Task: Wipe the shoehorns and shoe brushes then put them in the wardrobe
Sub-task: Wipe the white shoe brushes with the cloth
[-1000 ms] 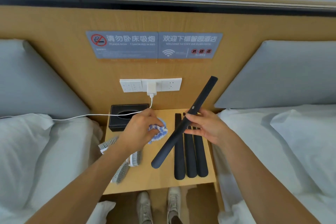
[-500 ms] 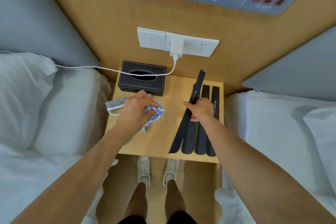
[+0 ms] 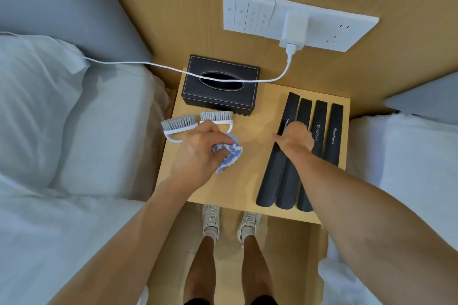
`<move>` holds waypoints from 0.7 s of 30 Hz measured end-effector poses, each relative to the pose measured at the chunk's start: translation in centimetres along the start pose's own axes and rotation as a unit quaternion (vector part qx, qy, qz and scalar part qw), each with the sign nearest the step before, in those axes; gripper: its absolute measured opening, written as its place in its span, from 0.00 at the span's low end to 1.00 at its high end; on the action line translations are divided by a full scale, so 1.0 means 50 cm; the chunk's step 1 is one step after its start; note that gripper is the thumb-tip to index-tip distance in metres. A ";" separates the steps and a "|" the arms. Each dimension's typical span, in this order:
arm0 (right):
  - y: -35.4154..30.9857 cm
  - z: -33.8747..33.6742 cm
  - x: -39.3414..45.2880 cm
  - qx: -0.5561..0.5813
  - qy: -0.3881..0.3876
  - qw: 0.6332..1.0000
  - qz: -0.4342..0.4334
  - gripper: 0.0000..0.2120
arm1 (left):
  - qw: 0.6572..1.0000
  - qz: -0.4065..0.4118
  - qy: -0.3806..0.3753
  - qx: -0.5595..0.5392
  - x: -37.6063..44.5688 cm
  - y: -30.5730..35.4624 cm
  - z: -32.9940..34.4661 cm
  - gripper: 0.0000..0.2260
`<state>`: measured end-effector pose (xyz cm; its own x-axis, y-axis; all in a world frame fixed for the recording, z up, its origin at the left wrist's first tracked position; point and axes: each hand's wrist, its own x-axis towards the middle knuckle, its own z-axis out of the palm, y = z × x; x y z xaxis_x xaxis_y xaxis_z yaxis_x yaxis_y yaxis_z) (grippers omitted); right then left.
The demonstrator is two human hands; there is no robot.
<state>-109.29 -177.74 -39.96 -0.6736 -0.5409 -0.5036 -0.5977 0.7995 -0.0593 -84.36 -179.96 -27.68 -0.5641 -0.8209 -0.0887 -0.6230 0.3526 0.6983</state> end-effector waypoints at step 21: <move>-0.054 0.050 -0.070 0.124 -0.115 0.964 -0.205 0.04 | 0.997 -0.024 0.070 0.015 0.018 -0.075 -0.042 0.09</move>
<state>-104.23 -177.36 -40.17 -0.2716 -0.7753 -0.5703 -0.6511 0.5844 -0.4844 -81.40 -182.96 -28.89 -0.4526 -0.8915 -0.0199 -0.6646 0.3223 0.6741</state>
